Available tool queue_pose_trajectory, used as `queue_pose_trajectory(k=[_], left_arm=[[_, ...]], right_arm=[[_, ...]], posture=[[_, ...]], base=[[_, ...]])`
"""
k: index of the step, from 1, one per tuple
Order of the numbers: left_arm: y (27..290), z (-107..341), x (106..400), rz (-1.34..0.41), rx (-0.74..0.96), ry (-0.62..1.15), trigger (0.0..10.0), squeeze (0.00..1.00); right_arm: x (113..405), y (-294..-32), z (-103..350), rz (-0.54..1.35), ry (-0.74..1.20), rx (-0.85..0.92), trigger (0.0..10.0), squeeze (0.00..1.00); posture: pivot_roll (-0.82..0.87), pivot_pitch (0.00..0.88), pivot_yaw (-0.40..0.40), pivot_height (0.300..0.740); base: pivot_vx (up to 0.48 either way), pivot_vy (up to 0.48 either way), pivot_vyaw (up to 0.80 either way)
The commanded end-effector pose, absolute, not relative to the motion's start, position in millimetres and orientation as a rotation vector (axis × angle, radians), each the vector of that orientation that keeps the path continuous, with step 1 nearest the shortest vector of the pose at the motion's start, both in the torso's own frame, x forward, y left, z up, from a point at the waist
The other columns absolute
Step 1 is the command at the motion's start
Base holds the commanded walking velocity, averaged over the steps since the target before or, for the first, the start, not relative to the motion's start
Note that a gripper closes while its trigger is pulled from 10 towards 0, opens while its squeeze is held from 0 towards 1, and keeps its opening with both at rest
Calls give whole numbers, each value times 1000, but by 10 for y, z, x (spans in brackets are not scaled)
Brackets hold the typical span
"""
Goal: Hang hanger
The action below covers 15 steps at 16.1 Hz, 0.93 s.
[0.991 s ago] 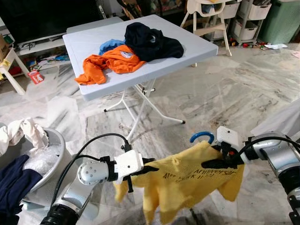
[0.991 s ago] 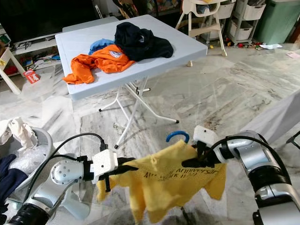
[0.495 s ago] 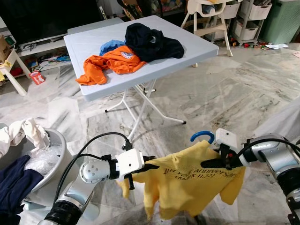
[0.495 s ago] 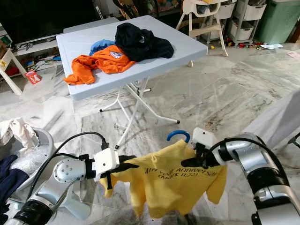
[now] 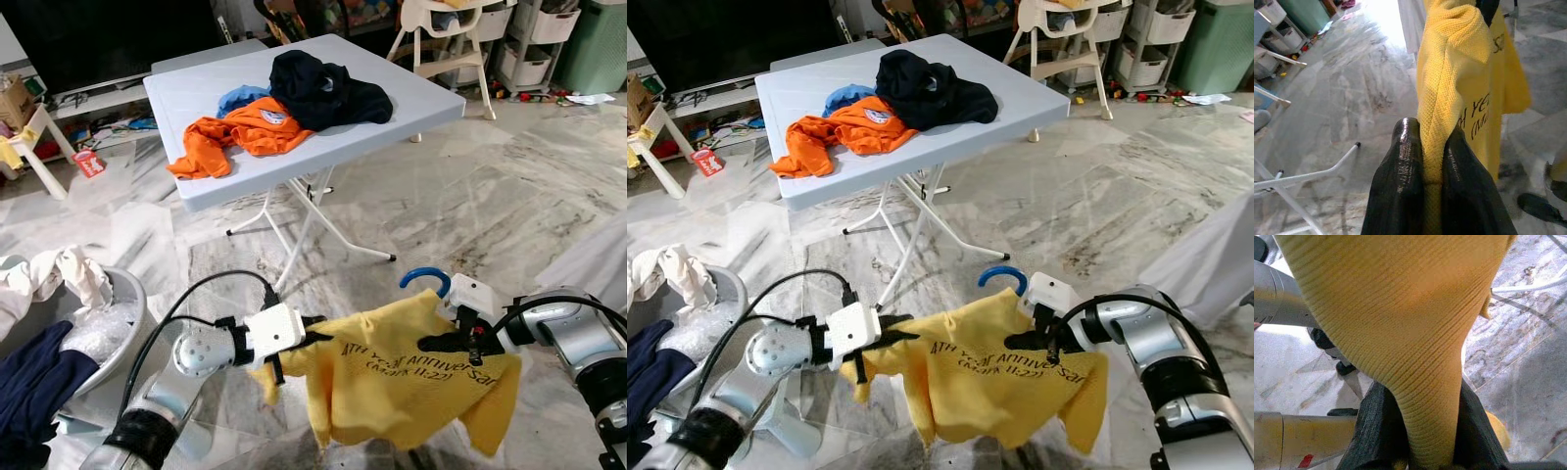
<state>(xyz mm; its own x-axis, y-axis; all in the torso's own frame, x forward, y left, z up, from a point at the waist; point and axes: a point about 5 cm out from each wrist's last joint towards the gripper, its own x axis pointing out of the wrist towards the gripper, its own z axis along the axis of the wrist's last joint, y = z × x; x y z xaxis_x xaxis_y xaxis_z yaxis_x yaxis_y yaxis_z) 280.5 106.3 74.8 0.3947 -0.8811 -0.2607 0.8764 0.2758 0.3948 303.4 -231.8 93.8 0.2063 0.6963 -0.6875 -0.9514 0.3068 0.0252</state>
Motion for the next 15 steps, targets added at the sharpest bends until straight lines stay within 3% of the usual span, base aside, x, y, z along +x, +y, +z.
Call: queue_pose_trajectory(k=[1, 2, 3, 4, 13, 15], left_arm=[[1100, 887, 2907, -1112, 526, -87, 196, 0], [1116, 896, 2935, -1077, 519, -90, 3373, 0], [1140, 909, 2978, -1015, 508, -91, 10000, 843], [1153, 911, 3003, -973, 461, -84, 10000, 1000], [1373, 1042, 3139, -817, 529, -163, 10000, 1000], [1376, 1052, 3127, -852, 490, -161, 10000, 1000]], right_arm=[[3060, -2255, 968, 1212, 630, -437, 0, 0], [3066, -2256, 972, 1205, 624, -435, 0, 0], [3071, -2252, 976, 1198, 614, -428, 0, 0], [3082, -2248, 980, 1183, 600, -424, 0, 0], [3161, -2240, 978, 1113, 571, -470, 0, 0], [3181, -2238, 971, 1082, 554, -481, 0, 0]], posture=[[-131, 15, 99, 740], [-130, 14, 98, 740], [-129, 12, 94, 740], [-129, 11, 92, 740], [-122, 12, 83, 740], [-123, 12, 82, 740]], base=[[0, 0, 0], [0, 0, 0], [0, 0, 0], [0, 0, 0], [0, 0, 0], [0, 0, 0]])
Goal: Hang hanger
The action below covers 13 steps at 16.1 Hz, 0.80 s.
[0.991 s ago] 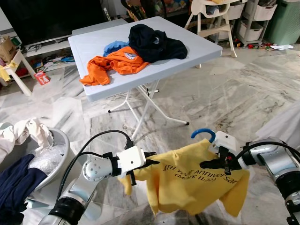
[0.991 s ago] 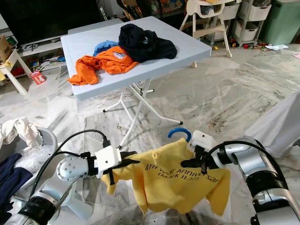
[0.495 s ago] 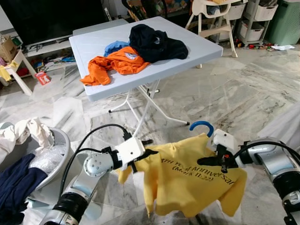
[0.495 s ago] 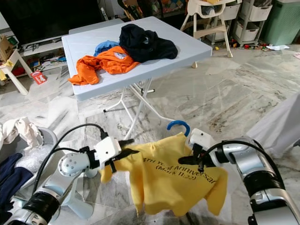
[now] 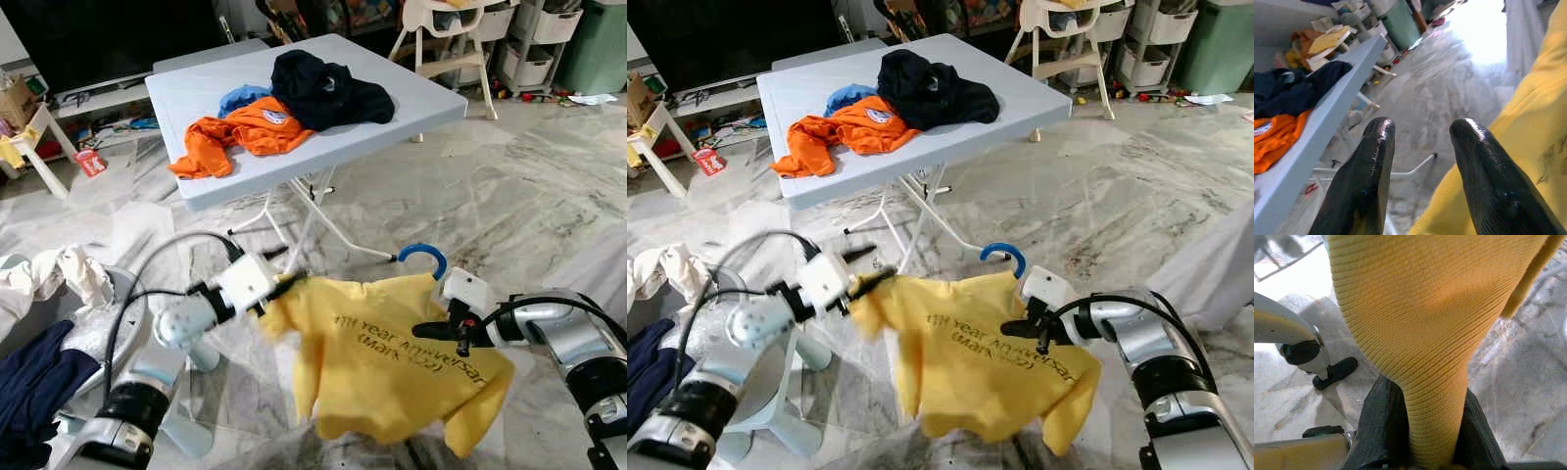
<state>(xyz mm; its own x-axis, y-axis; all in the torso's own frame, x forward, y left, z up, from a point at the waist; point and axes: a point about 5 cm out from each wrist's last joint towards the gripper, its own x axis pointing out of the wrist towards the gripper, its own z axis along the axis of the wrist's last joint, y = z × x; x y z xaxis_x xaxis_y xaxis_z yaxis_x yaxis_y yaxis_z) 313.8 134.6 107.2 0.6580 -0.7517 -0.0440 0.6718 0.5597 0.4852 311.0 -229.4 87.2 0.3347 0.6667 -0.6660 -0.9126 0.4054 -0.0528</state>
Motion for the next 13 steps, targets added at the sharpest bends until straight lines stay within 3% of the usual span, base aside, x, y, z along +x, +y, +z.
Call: queue_pose_trajectory(k=[1, 4, 9, 13], left_arm=[[1344, 1016, 3076, -926, 473, -131, 10000, 1000], [1292, 971, 3007, -992, 422, -101, 10000, 1000], [1434, 1062, 3096, -670, 168, -151, 10000, 1000], [1448, 1042, 3018, -582, 40, -138, 10000, 1000]], right_arm=[[3194, -2238, 973, 1066, 548, -486, 0, 0], [3245, -2232, 976, 1005, 523, -505, 0, 0], [3297, -2209, 850, 830, 510, -523, 0, 0], [3305, -2135, 746, 748, 500, -491, 0, 0]], posture=[[-123, 12, 83, 740], [-122, 13, 85, 740], [-114, 6, 84, 740], [-104, 3, 80, 740]], base=[[0, 0, 0], [0, 0, 0], [0, 0, 0], [0, 0, 0]])
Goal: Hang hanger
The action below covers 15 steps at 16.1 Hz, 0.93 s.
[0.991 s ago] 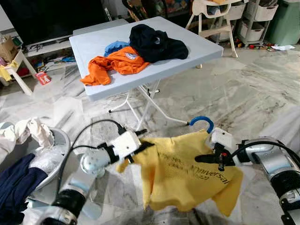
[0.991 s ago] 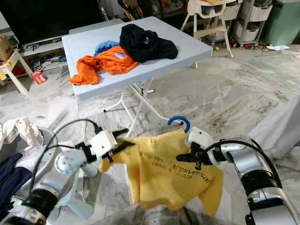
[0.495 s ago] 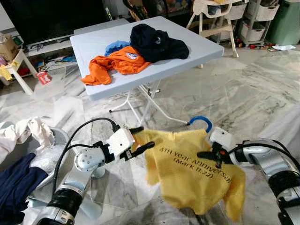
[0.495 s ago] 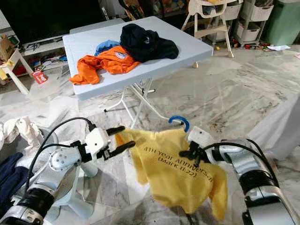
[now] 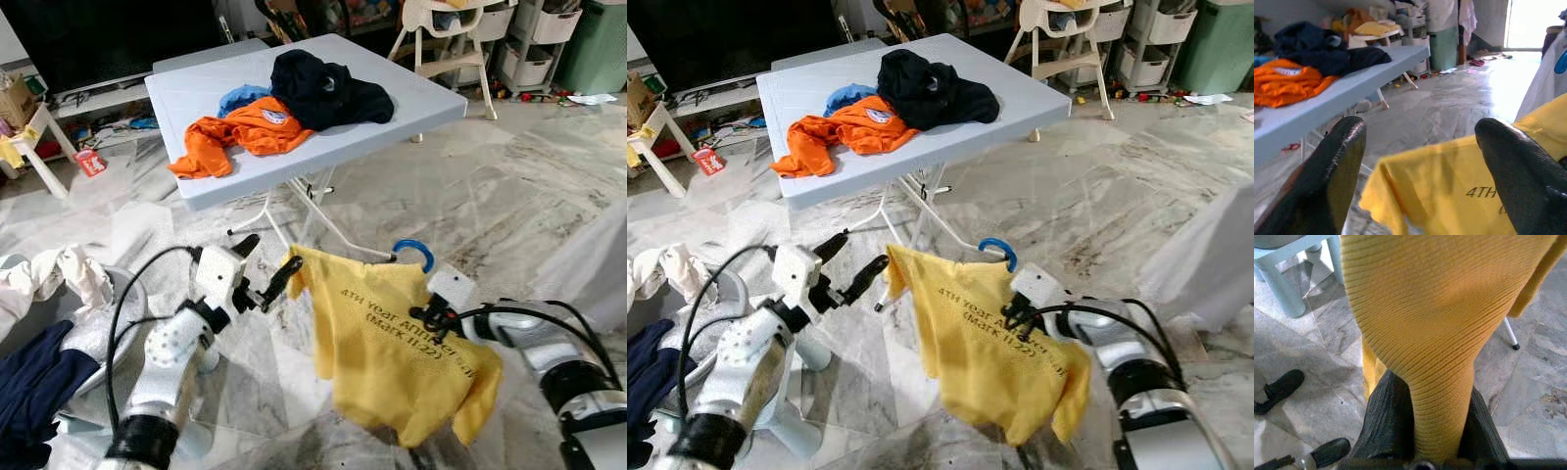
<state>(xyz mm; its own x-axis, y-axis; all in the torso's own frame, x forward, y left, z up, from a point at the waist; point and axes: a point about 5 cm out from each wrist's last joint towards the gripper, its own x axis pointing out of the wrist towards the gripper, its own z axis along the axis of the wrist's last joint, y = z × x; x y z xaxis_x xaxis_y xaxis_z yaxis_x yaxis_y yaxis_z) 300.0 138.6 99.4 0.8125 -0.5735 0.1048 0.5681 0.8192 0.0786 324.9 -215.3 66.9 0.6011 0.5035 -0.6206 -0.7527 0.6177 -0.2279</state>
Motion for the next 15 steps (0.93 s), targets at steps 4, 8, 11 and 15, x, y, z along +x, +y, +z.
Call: queue_pose_trajectory(k=[4, 8, 11, 15], left_arm=[[1628, 799, 3011, -235, -63, 21, 10000, 1000], [1644, 525, 2808, -87, -53, 128, 10000, 1000], [1632, 370, 2694, -80, -66, 219, 10000, 1000], [1529, 291, 2687, -155, -21, 257, 10000, 745]], right_arm=[[3322, -2037, 639, 573, 460, -410, 0, 0], [3231, -2013, 459, 368, 456, -264, 0, 0], [3177, -2098, 390, 169, 450, -142, 0, 0], [3081, -2220, 372, -5, 408, -89, 10000, 0]], posture=[[-105, 0, 71, 740], [-89, 0, 64, 740], [-88, 0, 77, 740], [-130, 0, 70, 740]], base=[[0, 0, 0], [0, 0, 0], [0, 0, 0], [0, 0, 0]])
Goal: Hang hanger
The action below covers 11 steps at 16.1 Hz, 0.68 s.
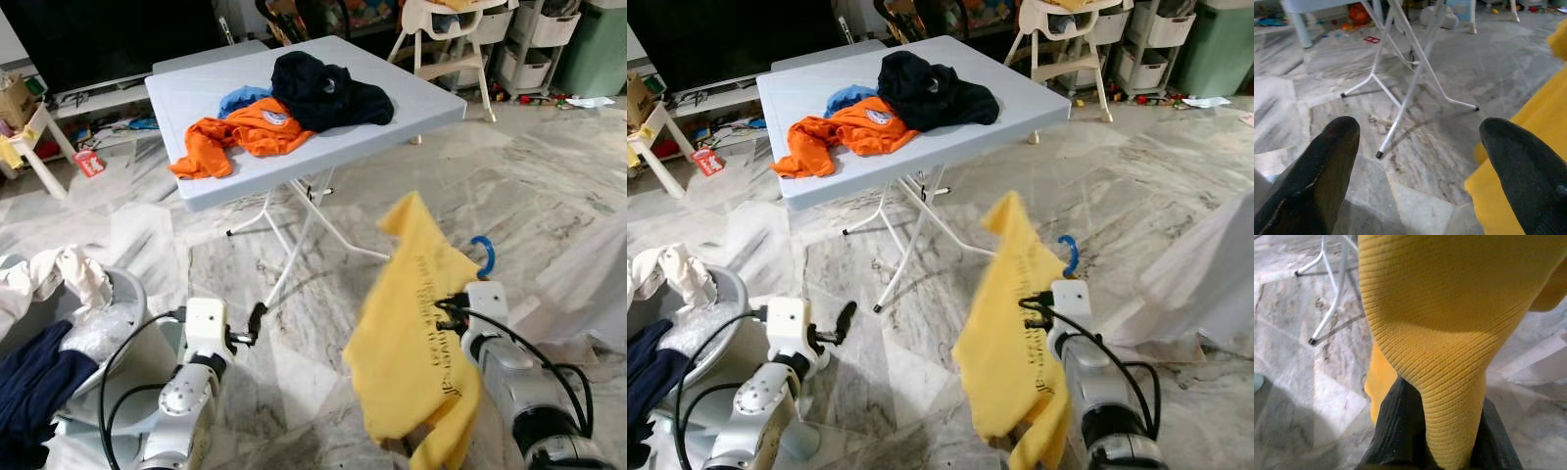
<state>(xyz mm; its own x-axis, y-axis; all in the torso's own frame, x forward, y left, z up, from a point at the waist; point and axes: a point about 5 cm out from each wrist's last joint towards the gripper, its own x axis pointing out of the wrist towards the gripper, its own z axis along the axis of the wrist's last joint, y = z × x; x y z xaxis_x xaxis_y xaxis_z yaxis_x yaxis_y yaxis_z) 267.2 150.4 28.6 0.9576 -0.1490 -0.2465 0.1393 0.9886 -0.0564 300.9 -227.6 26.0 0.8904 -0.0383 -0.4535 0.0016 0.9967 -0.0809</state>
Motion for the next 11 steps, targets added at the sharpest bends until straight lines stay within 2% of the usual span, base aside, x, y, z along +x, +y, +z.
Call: queue_pose_trajectory(k=[1, 2, 7, 11], left_arm=[[1498, 293, 2686, -179, -17, 252, 10000, 239], [1467, 300, 2677, -205, -21, 246, 10000, 0], [1457, 356, 2593, -286, 0, 207, 10000, 0], [1392, 330, 2570, -305, -89, 226, 10000, 0]], right_arm=[[3043, -2216, 376, -21, 382, -73, 10000, 0], [3003, -2216, 379, -33, 358, -65, 10000, 0], [2719, -2177, 353, -82, 269, -73, 10000, 0], [2554, -2210, 358, -101, 300, -34, 10000, 0]], posture=[[-139, 0, 75, 740], [-142, 0, 76, 740], [-190, 0, 82, 740], [-228, 0, 102, 740]], base=[[0, 0, 0], [0, 0, 0], [0, 0, 0], [0, 0, 0]])
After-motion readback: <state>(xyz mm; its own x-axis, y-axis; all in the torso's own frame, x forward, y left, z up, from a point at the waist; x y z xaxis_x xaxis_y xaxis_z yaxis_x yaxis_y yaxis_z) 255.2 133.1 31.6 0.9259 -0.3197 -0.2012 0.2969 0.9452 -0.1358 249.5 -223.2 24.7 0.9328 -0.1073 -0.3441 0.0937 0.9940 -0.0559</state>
